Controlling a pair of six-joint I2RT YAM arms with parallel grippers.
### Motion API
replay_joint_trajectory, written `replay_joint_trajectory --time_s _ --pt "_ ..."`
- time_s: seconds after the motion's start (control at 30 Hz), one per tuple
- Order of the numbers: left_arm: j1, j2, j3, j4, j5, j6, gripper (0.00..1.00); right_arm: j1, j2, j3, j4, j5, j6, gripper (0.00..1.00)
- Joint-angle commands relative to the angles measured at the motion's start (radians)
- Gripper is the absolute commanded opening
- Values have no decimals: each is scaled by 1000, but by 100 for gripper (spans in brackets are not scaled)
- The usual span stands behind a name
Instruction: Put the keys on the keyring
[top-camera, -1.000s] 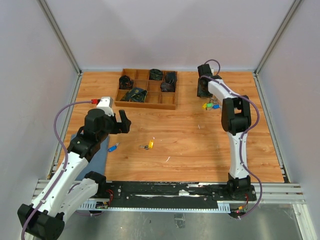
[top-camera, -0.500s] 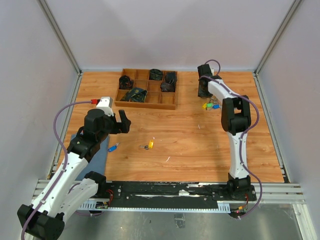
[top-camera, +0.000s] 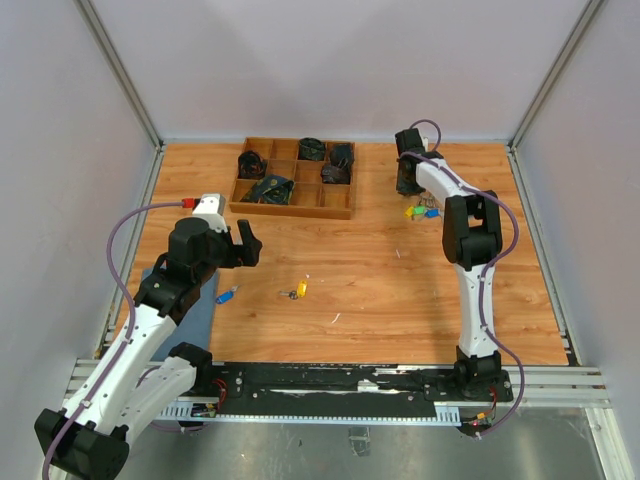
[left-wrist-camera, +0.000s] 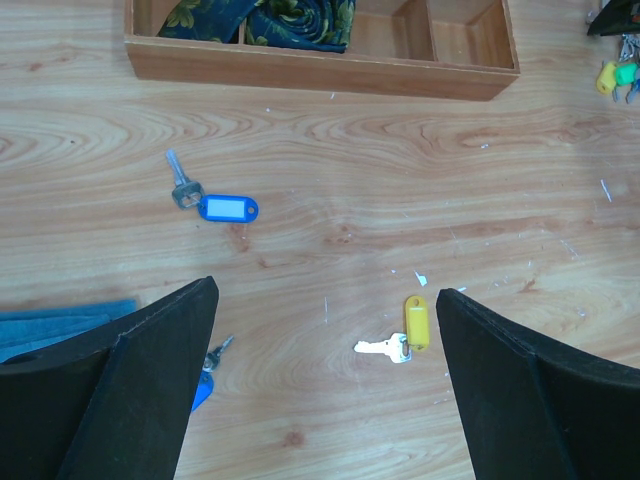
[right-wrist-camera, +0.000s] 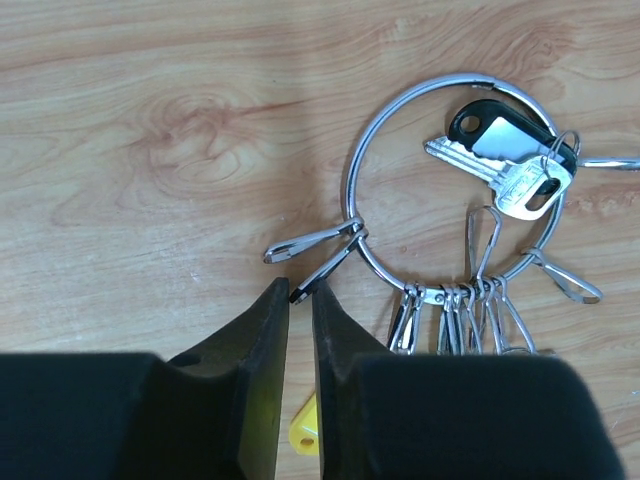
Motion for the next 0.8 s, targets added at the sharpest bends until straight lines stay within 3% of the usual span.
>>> replay_joint_trajectory --time_s 0.0,0.3,0.5,0.77 --pt "-5 -5 -7 18 -4 -4 96 -10 -10 -55 -11 -1 14 14" --pt "-5 6 -7 22 2 0 97 -8 -134 -217 85 -31 -14 1" --pt "-6 8 -7 23 12 3 97 16 -256 -378 148 -82 -52 1" --pt "-6 -39 -15 62 74 38 100 57 -527 -624 169 -258 -112 1"
